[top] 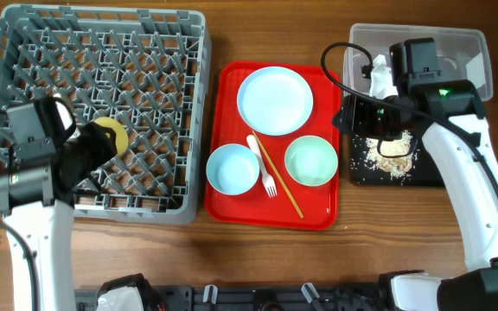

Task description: Sort waste into correct bins and load items into the dishwasher rack

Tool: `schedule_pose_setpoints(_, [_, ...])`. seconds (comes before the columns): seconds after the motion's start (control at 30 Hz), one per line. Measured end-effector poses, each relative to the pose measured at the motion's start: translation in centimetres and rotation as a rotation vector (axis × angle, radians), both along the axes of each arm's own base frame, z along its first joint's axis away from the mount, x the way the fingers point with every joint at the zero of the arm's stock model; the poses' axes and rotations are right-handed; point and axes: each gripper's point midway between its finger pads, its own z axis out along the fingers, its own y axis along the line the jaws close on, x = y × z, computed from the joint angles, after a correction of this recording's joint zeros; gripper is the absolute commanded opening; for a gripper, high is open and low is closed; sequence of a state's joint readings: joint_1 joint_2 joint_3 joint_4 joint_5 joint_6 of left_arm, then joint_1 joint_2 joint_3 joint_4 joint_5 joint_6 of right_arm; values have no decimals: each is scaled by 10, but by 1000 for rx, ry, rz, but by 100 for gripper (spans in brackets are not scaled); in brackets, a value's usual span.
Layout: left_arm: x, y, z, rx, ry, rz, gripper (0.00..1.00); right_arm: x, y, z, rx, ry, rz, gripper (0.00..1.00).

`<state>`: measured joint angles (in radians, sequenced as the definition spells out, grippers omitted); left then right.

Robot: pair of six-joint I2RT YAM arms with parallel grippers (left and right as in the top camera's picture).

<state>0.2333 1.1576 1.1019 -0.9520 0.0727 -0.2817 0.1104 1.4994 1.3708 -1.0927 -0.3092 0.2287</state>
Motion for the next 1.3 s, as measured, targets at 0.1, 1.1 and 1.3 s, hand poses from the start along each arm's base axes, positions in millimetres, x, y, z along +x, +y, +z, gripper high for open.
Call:
schedule_pose_setpoints(0.1, [7,5,-20,1,65,8,4,0,0,0,-2,0,-1,57])
schedule_pose_setpoints(1.1, [45,10,-93,-37,211,-37,100,-3,-1,-1,-8,10,7,75])
schedule_pose_setpoints(1.3, [53,0,-65,-72,117,-65,100,0,-1,-1,-12,-3,12,100])
